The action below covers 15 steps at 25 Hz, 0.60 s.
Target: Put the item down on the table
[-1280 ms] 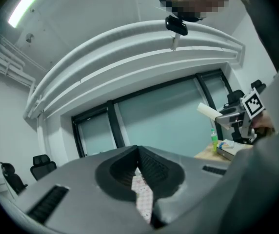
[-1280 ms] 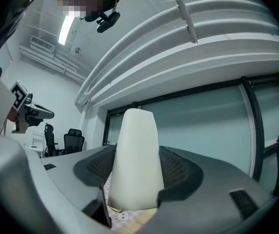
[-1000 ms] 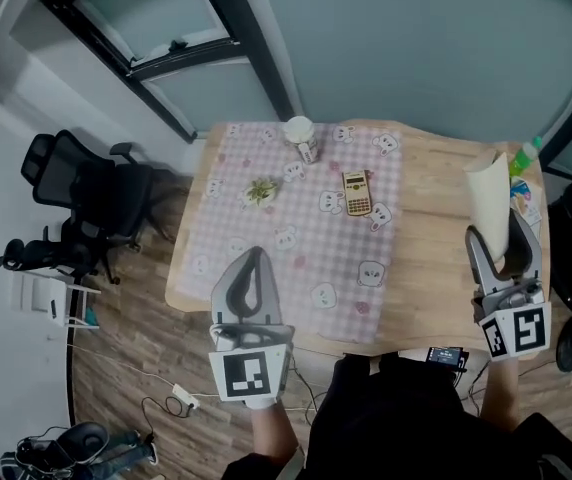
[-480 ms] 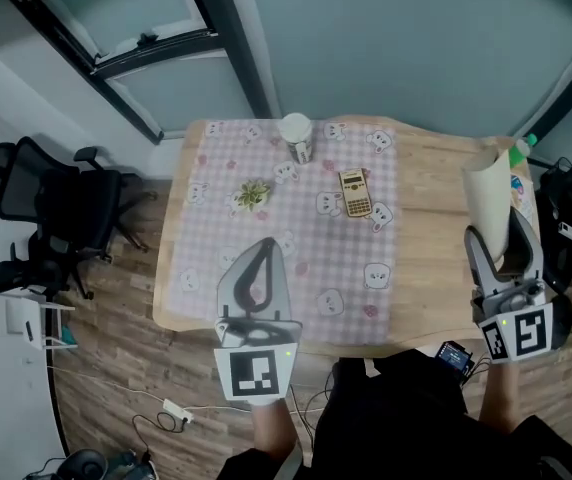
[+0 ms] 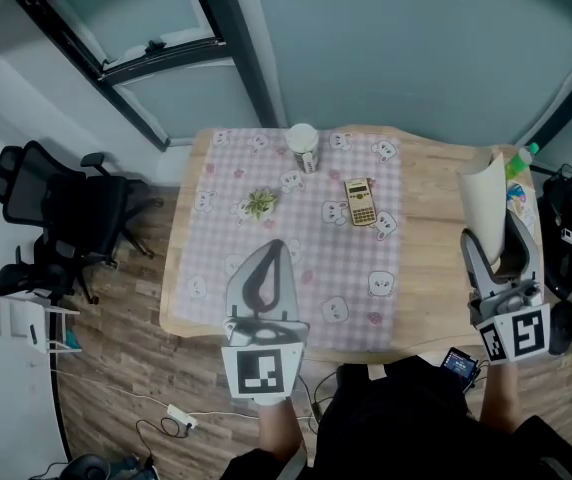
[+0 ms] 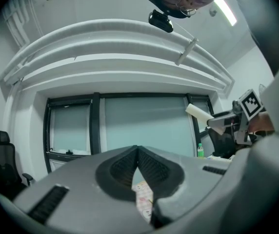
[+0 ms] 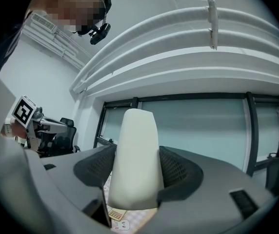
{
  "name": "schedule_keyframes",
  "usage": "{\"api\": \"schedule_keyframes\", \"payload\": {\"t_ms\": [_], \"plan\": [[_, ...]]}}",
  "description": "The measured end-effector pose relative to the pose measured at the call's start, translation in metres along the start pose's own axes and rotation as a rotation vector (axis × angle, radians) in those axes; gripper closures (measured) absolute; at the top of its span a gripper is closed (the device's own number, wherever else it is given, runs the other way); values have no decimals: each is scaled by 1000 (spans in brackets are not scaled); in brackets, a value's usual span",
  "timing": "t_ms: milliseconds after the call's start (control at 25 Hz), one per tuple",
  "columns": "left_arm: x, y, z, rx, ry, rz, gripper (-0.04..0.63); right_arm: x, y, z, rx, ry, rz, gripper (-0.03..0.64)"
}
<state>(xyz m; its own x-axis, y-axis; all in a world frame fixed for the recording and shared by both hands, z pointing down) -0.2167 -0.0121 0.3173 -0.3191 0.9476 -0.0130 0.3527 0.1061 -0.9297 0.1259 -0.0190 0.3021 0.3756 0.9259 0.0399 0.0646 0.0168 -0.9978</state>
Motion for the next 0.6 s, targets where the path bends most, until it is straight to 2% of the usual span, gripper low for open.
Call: {"api": "schedule_keyframes", "payload": {"t_ms": [240,360,600], "plan": [[-9,3,1,-16,-70,-25,600,11,5,9,23,-38,-3,319],[-6,5,5,11,-40,-43,600,6,10,13,36,-23,-16,319],[5,-1,10,27,40,-17,600,-24,6,20,51,78,-14,319]]}}
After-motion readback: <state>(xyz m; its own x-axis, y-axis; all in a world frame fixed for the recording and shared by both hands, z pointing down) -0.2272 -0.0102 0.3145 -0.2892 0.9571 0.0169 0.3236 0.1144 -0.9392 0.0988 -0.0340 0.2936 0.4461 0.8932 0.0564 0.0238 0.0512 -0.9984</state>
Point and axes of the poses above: the fingertips, and each gripper's own axes: x backward along the fingers, z to its left, y out of its top, the point moved 9 cm from there along x, backward along the fingers, and after that the axes turned 13 degrees about -x, right-handed, at the moved point
